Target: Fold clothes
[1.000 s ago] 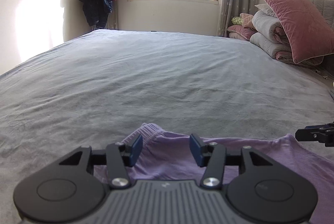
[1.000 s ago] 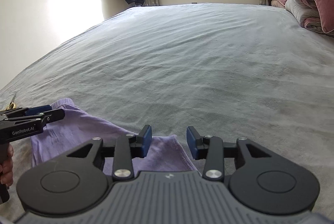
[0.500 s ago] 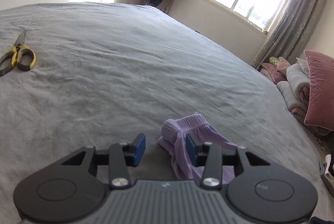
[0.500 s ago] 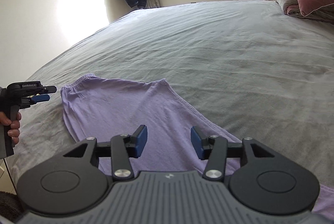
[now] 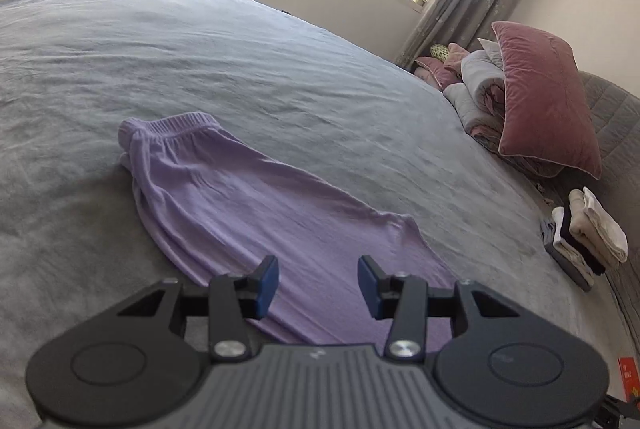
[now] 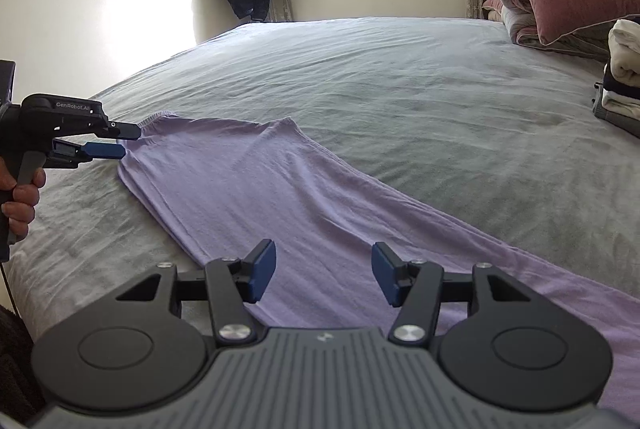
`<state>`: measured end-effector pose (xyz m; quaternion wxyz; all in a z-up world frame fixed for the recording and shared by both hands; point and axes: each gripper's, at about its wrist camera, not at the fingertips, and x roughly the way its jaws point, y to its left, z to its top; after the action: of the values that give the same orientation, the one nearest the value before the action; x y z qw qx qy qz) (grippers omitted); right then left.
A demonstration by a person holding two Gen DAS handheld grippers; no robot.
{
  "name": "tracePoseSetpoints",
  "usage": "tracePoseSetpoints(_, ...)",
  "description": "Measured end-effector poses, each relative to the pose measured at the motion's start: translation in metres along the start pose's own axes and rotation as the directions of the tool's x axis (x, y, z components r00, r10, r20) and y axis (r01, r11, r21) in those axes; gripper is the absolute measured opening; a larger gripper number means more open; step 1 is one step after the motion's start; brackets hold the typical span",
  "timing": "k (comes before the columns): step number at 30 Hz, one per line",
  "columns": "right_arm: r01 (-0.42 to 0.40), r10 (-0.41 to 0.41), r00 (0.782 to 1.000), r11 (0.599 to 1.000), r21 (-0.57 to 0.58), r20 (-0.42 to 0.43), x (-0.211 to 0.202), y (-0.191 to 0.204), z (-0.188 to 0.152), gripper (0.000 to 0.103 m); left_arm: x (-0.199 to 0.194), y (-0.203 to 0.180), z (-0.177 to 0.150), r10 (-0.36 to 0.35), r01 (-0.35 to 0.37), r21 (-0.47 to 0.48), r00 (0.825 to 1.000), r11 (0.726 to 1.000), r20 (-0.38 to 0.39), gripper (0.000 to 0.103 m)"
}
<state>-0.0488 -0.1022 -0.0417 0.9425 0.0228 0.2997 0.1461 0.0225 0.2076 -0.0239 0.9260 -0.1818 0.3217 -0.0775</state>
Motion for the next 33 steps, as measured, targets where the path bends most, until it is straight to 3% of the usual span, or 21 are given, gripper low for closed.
tracePoseSetpoints(7, 0.074, -0.075, 0.997, 0.997, 0.027, 0.024, -0.034, -0.027, -0.034, 0.062, 0.003, -0.069, -0.050, -0.071, 0.078, 0.191, 0.996, 0.979, -0.047, 0.049)
tracePoseSetpoints(13, 0.153, -0.158, 0.987, 0.981, 0.120, 0.038, -0.063, -0.063, -0.060, 0.062, 0.011, -0.131, -0.087, -0.141, 0.167, 0.339, 0.985, 0.926, -0.101, 0.051)
tracePoseSetpoints(16, 0.189, -0.200, 0.979, 0.967, 0.169, 0.049, -0.076, -0.083, -0.070, 0.063, 0.021, -0.161, -0.102, -0.166, 0.212, 0.391, 0.975, 0.896, -0.147, 0.051)
tracePoseSetpoints(20, 0.235, -0.253, 0.966, 0.947, 0.217, 0.057, -0.093, -0.104, -0.081, 0.064, 0.032, -0.211, -0.126, -0.177, 0.256, 0.504, 0.964, 0.825, -0.201, 0.049)
tracePoseSetpoints(22, 0.233, -0.252, 0.966, 0.946, 0.224, 0.063, -0.097, -0.109, -0.085, 0.064, 0.040, -0.232, -0.134, -0.166, 0.266, 0.559, 0.960, 0.785, -0.224, 0.040)
tracePoseSetpoints(25, 0.229, -0.251, 0.965, 0.945, 0.235, 0.071, -0.102, -0.115, -0.090, 0.064, 0.051, -0.254, -0.137, -0.155, 0.266, 0.605, 0.961, 0.751, -0.231, 0.039)
tracePoseSetpoints(33, 0.220, -0.249, 0.964, 0.943, 0.250, 0.091, -0.112, -0.129, -0.102, 0.064, 0.094, -0.279, -0.119, -0.139, 0.247, 0.614, 0.966, 0.749, -0.218, 0.039)
